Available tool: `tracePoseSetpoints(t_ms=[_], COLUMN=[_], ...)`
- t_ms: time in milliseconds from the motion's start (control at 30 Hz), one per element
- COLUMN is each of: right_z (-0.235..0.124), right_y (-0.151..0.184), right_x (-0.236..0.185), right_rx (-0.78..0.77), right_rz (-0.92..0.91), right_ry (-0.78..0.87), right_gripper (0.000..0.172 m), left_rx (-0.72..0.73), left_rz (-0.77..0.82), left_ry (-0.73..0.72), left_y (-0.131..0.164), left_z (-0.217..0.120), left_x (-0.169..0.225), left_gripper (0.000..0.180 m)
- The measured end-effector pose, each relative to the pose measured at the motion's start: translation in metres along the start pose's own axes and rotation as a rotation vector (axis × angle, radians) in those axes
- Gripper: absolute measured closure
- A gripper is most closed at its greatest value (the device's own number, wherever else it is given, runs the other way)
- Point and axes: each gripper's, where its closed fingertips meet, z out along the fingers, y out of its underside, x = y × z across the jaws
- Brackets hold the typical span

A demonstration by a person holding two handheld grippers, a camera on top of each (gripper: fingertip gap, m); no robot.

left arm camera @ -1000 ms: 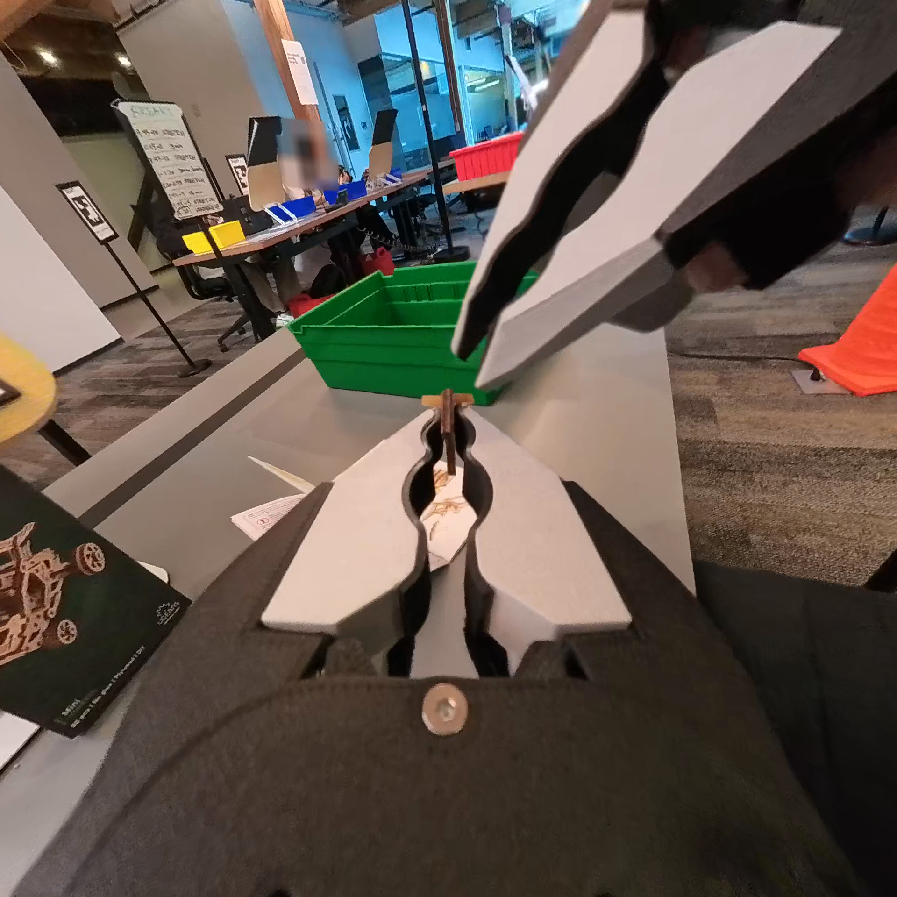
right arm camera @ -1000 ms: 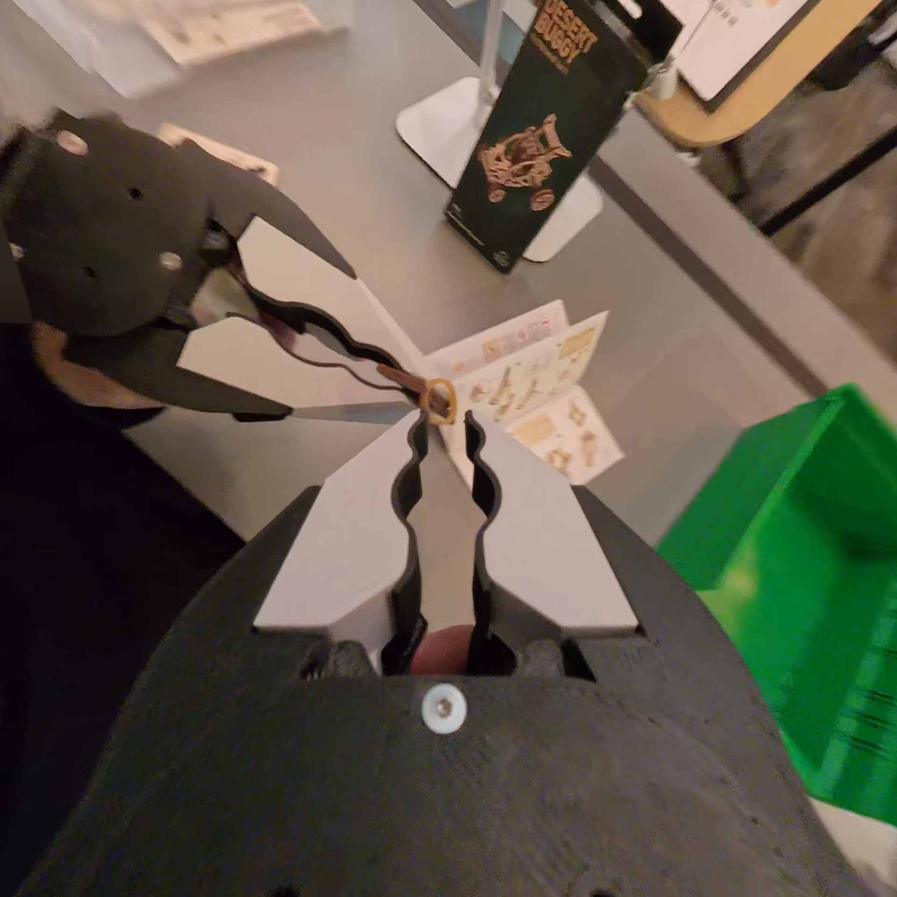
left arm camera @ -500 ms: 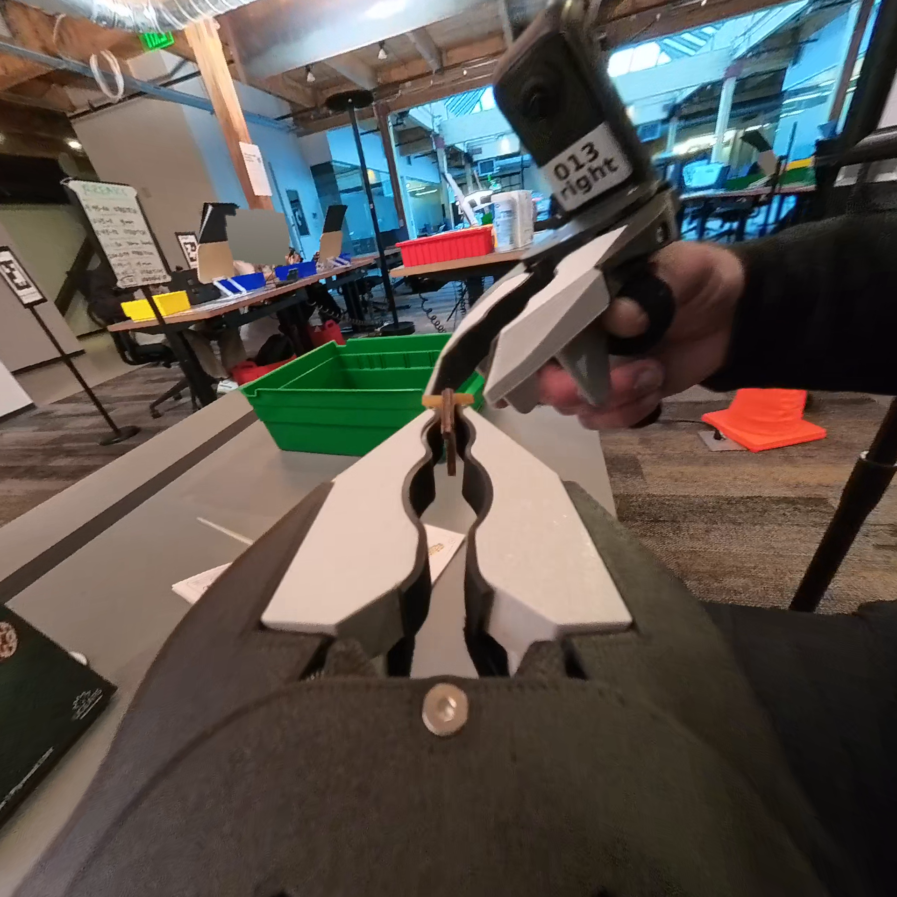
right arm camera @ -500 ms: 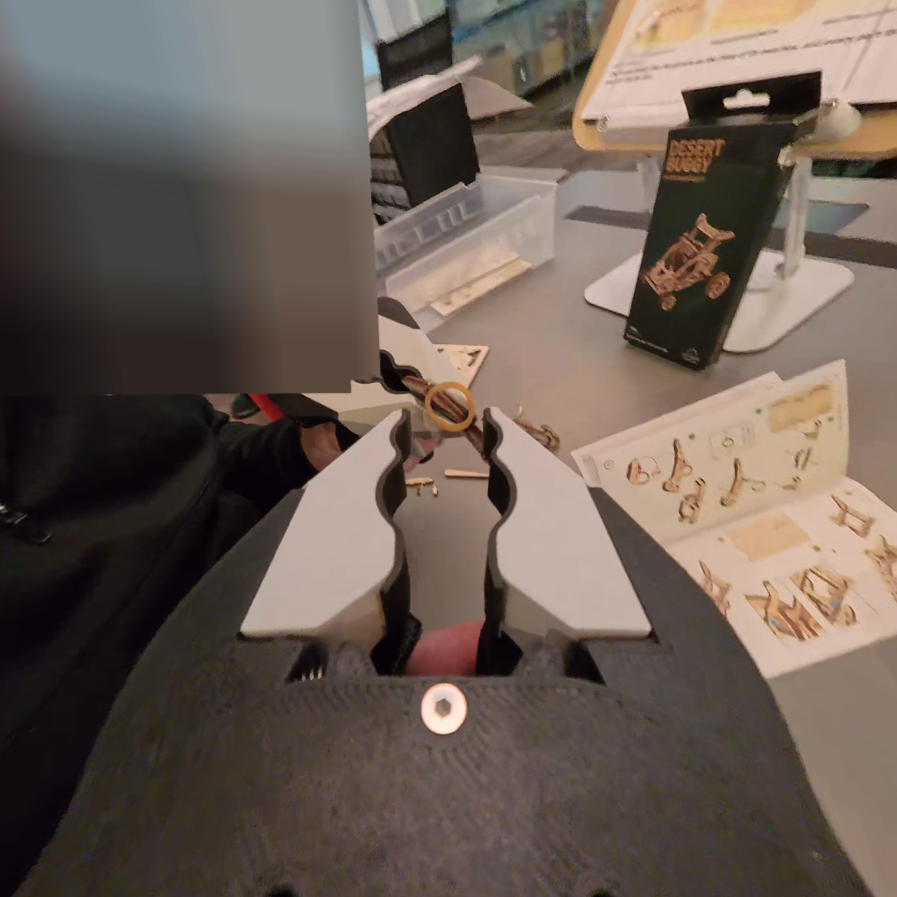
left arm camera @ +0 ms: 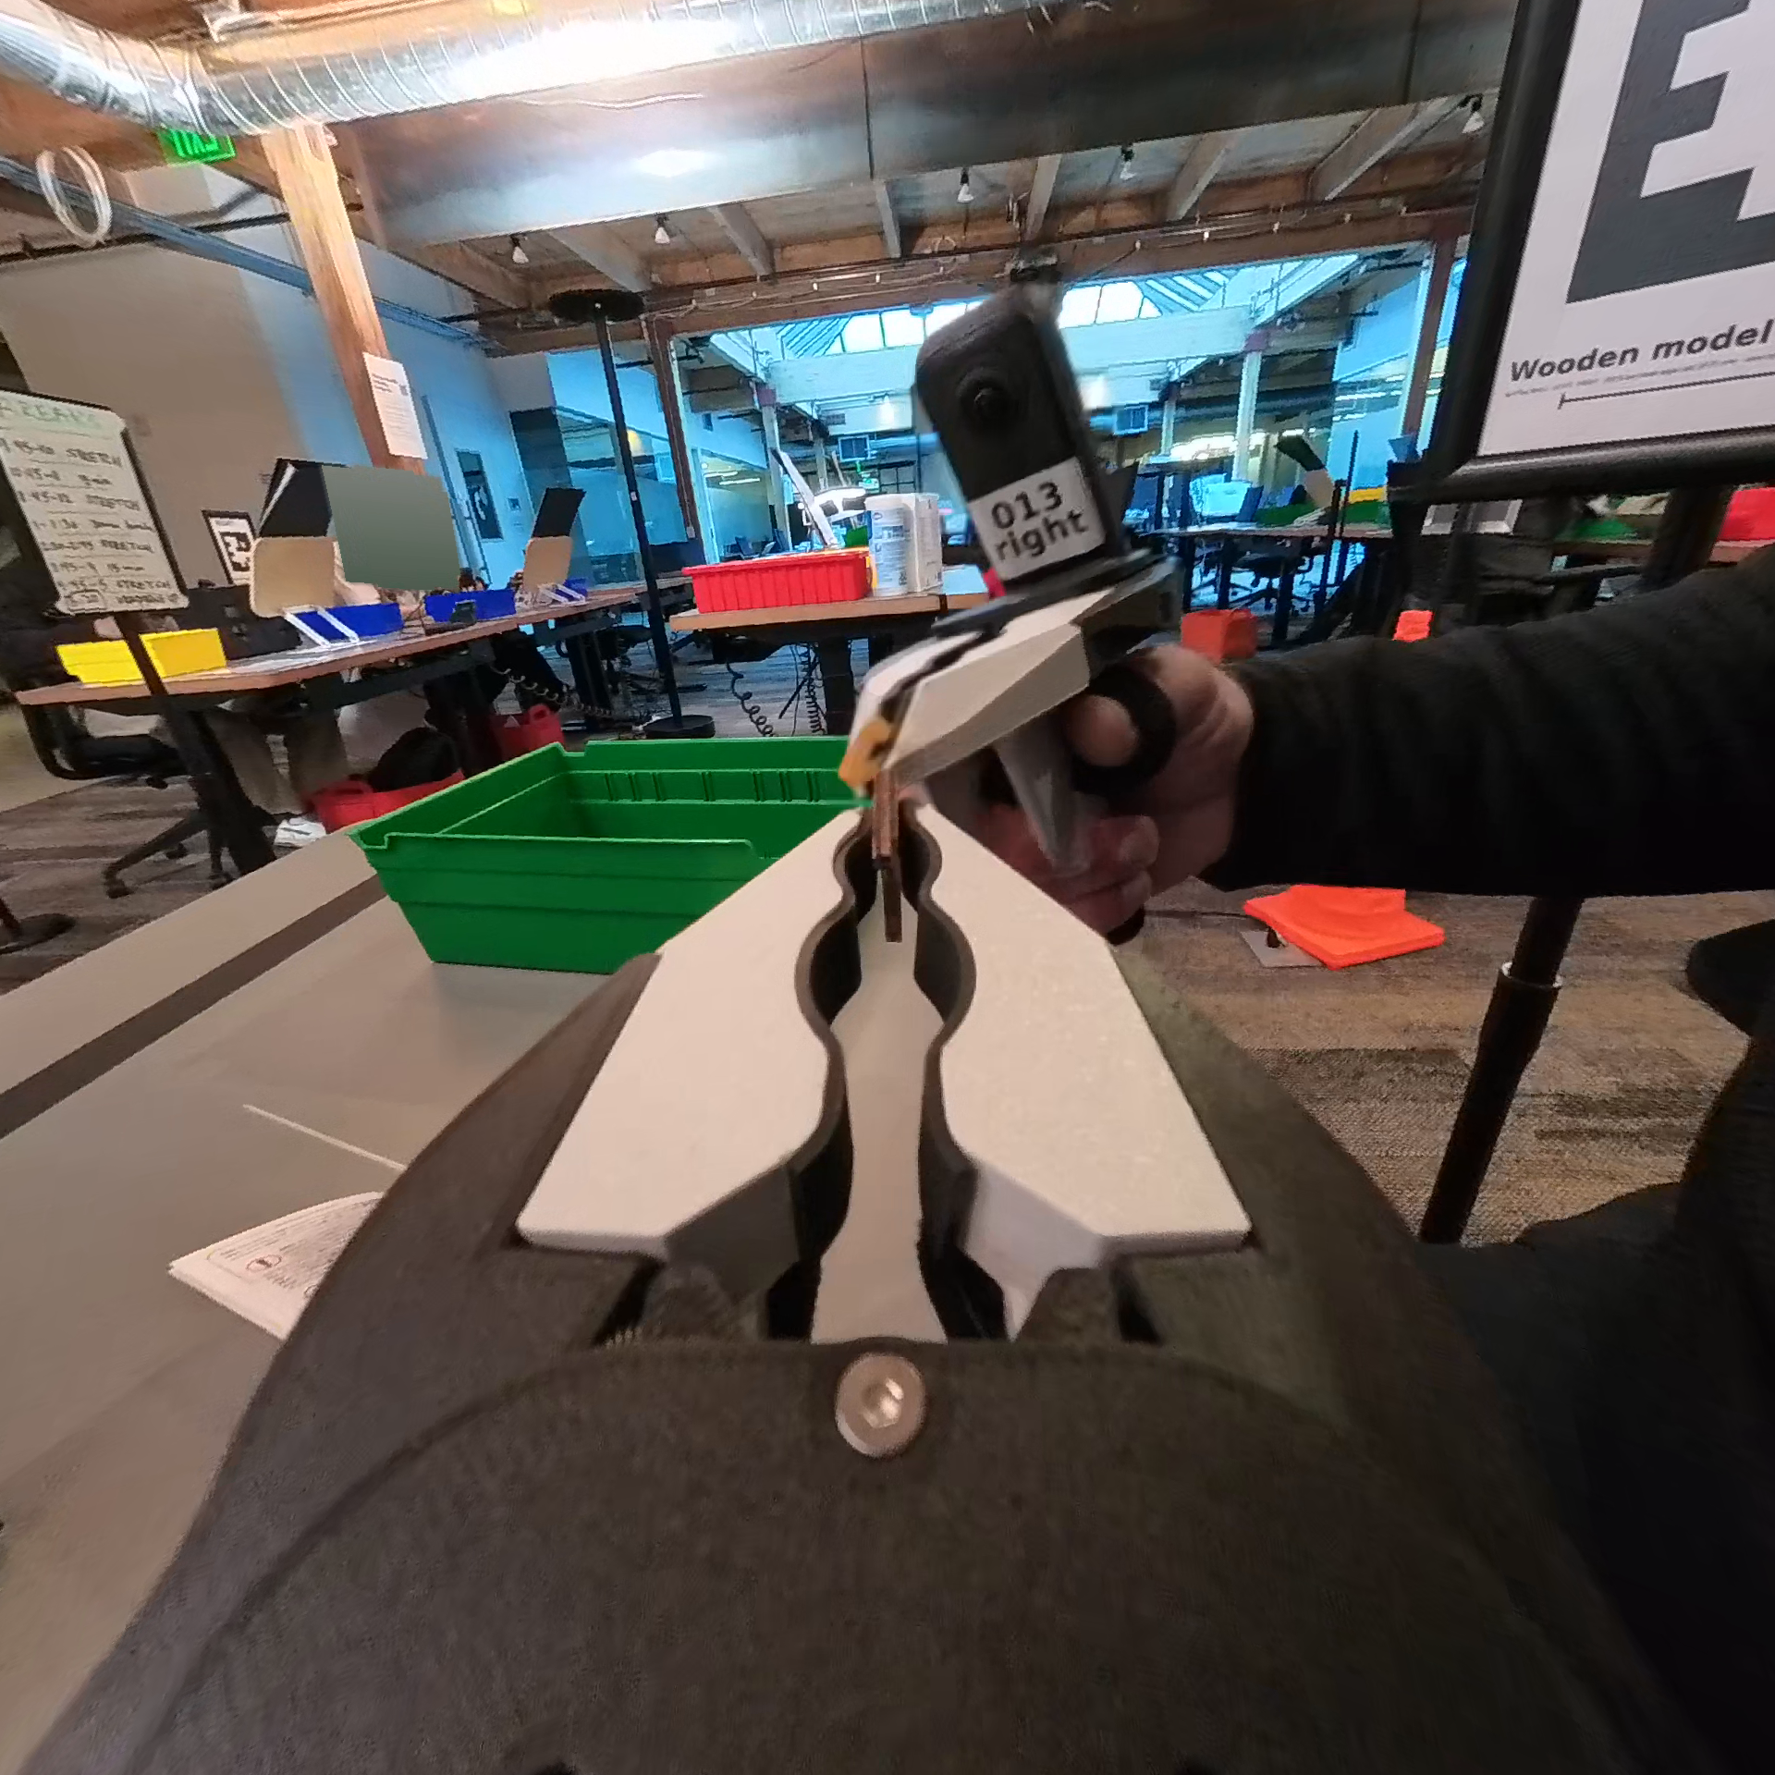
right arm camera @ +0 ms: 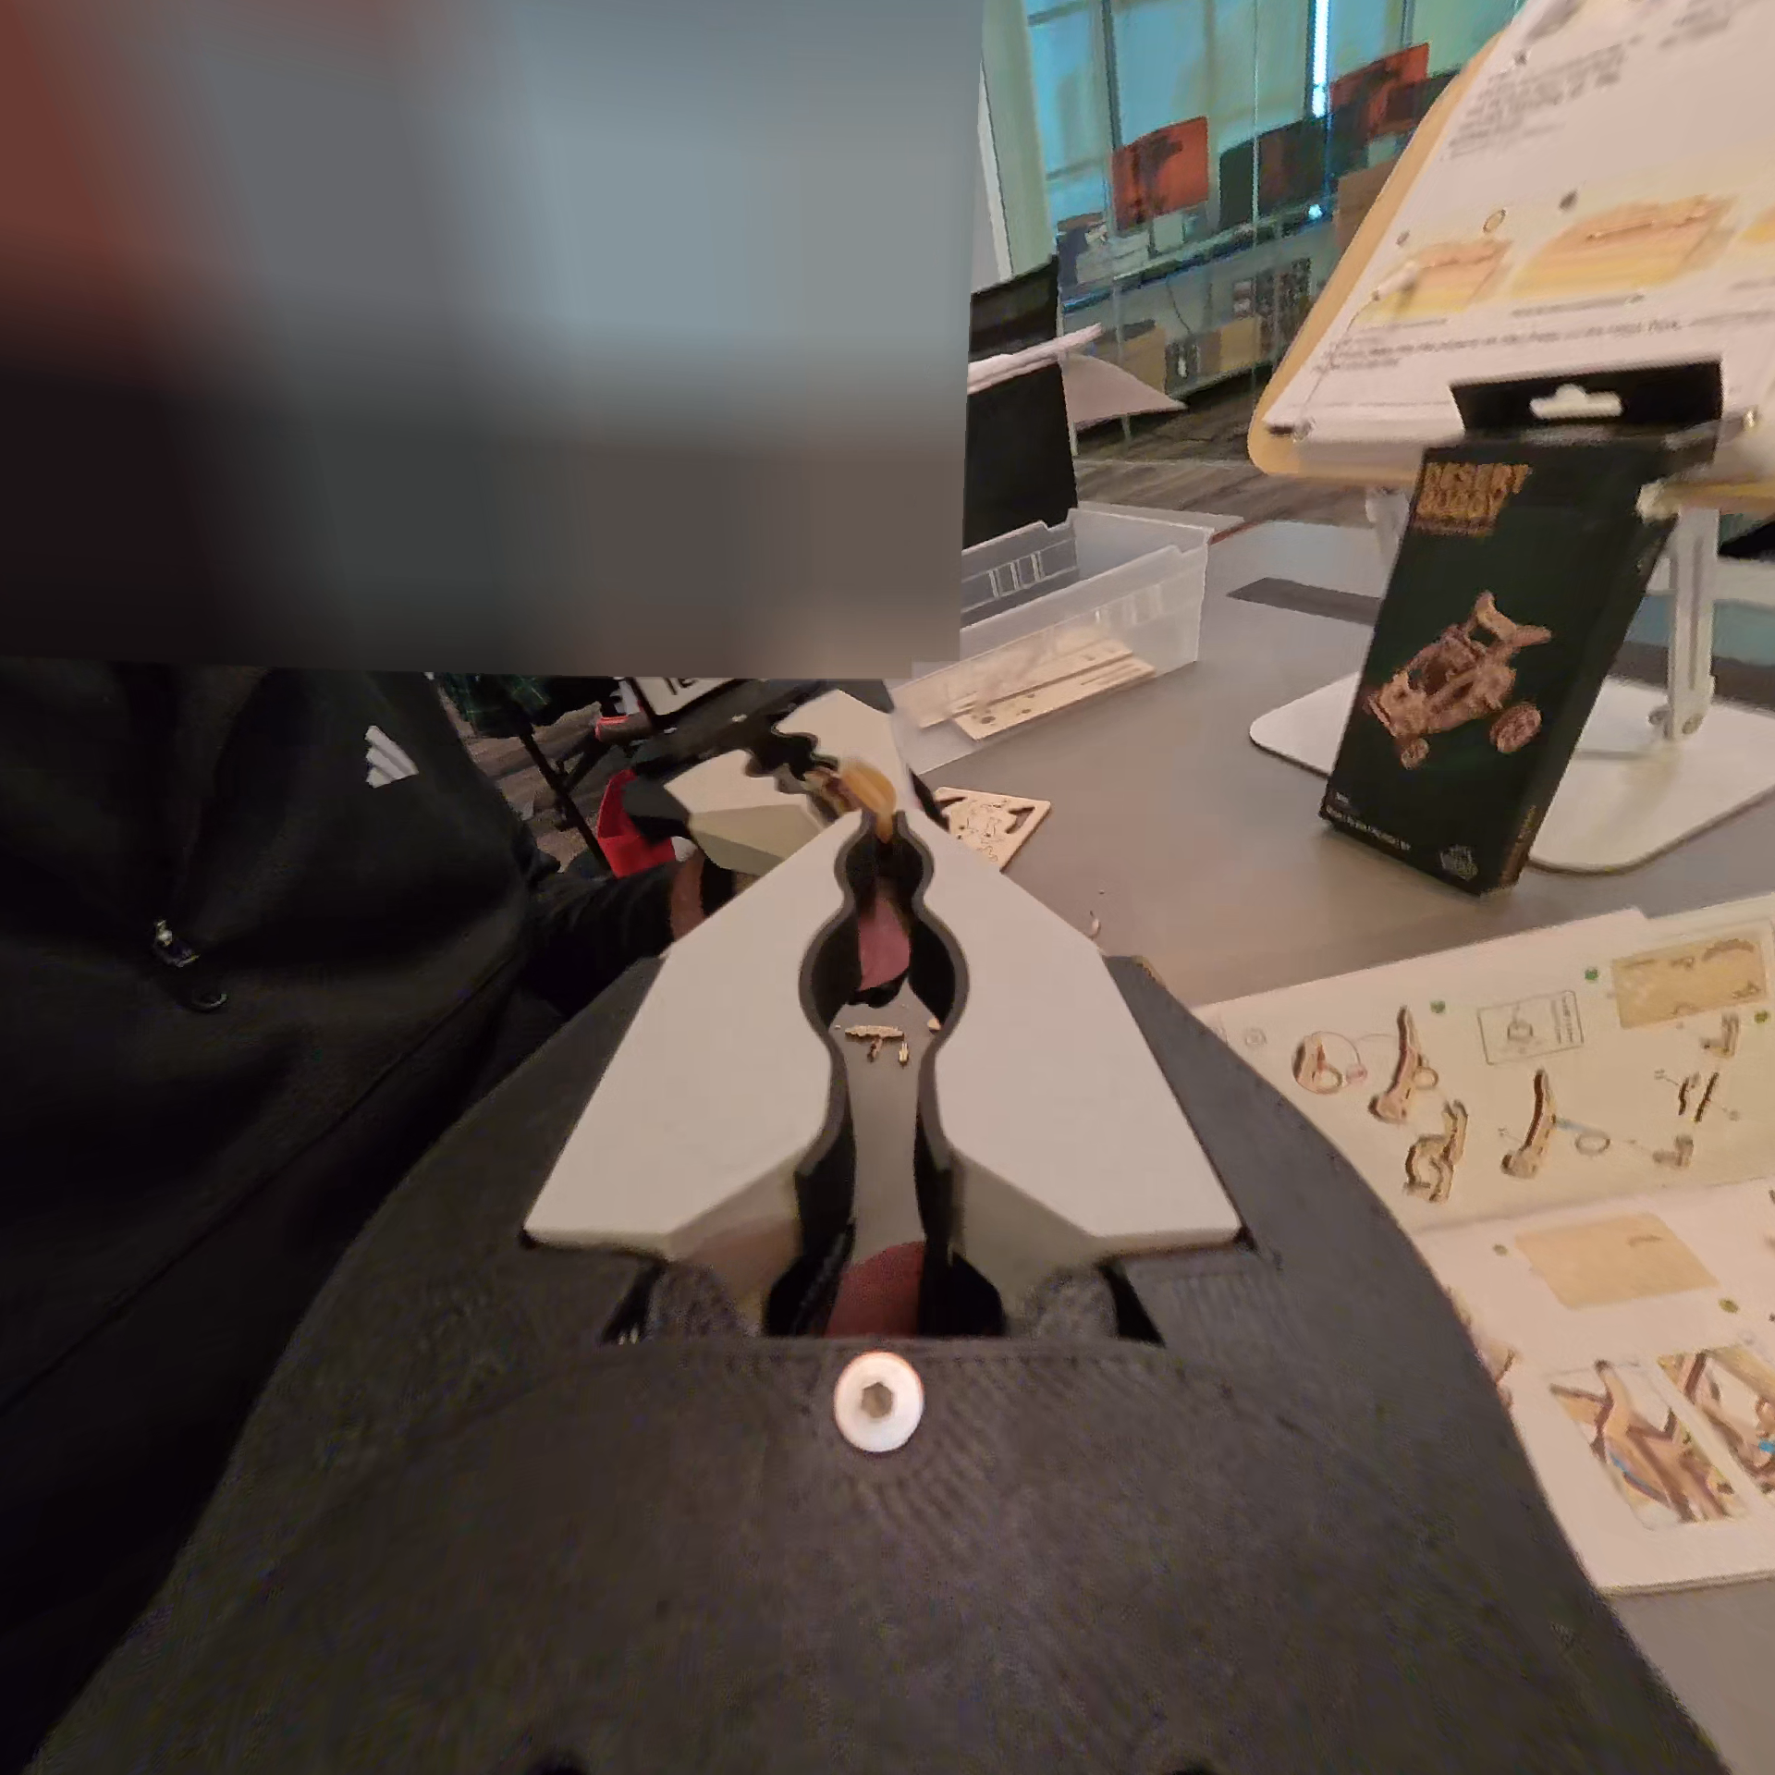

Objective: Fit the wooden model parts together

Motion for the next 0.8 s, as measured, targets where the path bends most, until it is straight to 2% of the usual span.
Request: tracePoseSetpoints(t_ms=[300,533,800], right_z=[0.001,-0.002,-0.003], right_y=[0.002,0.013,0.013], right_x=[-0.001,0.011,0.016], right_rx=[-0.197,-0.563,-0.723], right_rz=[-0.238,-0.676,-0.866], right_ry=[0.104,0.254,0.250], right_gripper=[0.172,0.172,0.172], left_rx=[-0.043,-0.097,-0.102], left_rz=[-0.031,-0.293,-0.467], left_ry=[0.032,0.183,0.275], left_y=[0.005,0.010,0.010], left_z=[0.001,-0.003,-0.008], left_x=[0.000,-0.001,-0.001], left_gripper=[0.179,0.179,0.179])
